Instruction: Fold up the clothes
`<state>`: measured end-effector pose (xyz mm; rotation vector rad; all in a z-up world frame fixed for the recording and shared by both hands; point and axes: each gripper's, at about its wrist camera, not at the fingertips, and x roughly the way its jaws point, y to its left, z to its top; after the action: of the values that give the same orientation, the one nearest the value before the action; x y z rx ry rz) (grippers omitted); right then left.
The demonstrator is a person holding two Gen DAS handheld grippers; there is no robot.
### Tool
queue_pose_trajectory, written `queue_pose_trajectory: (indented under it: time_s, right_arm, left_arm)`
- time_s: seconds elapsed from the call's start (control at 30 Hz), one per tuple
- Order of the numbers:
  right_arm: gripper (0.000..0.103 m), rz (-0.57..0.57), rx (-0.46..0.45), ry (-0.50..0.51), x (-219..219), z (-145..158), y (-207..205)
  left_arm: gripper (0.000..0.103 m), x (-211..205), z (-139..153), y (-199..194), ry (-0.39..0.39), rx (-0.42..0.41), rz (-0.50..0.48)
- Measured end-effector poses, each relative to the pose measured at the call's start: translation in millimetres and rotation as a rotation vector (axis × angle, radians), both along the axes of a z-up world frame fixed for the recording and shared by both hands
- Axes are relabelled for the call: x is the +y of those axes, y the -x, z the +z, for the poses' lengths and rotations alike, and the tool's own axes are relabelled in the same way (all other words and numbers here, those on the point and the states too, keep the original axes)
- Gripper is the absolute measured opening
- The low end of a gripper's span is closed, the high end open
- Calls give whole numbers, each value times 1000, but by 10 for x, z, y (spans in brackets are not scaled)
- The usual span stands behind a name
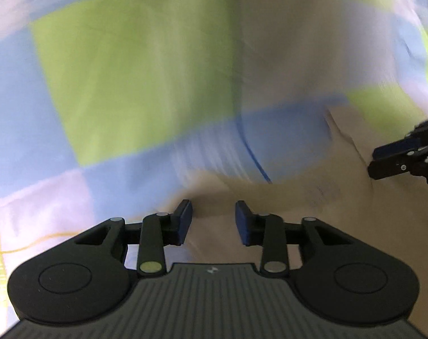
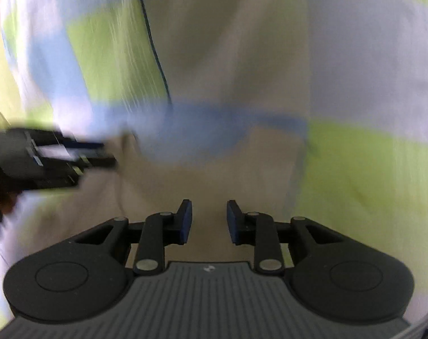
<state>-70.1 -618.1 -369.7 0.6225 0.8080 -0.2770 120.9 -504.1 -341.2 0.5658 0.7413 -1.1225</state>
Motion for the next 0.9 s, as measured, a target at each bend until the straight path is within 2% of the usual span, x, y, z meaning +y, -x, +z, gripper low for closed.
queue_pose_trajectory:
  time_s: [0.1,0.17,0.2,0.23,0.27,0.33,0.4,0.43,0.47,0.5,0.63,0.73,0.8,0.83,0.9]
  right_arm:
    - [24,35,-50,-82,-6,62,-182]
    - [22,69,-28,-91,59,36,-280]
    - [19,80,-5,-83,97,-7,-340]
    - [10,88,9,-82,113,-57,-393]
    - [7,94,9,-96,117,-102,-431]
    - [7,86,0,-154,82,-208,-521]
    - [9,82,-4,-199,-12,-271,-704]
    - [15,86,-12,-220,-53,-295,-796]
    - [29,92,-25,-230,-75,-307,-877]
    - [34,98,-40,-235,-91,-314,-952]
    - [35,160,-7,-204,-105,-374,-1359]
    - [35,204,28,-227,-100,-473,-1561]
    - [17,258,17,-250,-68,-509,-1645]
    - [2,298,15,-229,-16,-493,-1676]
    - [2,311,-20,-165,43,-411,-1657]
  left_arm:
    - [43,84,-38,-195,-19,149,26]
    - [42,53,-93,-188,0,215,-41]
    - [42,-10,-144,-197,-11,214,-50]
    - [42,-73,-195,-206,-23,213,-58]
    - [42,-137,-246,-216,-35,211,-66]
    - [45,-190,-325,-205,-48,199,-71]
    - [45,-222,-346,-136,-42,151,-87]
    - [46,-219,-344,-110,-44,135,-91]
    - [46,-202,-344,-64,-42,112,-93]
    - [46,-168,-356,-9,-40,87,-86]
    - [46,-76,-355,195,-33,28,-62]
    - [46,-30,-350,323,-30,7,-54]
    - [47,-4,-366,399,-26,-7,-39]
    - [48,-5,-372,418,-25,-14,-33]
    - [52,-21,-370,417,-22,-19,-24]
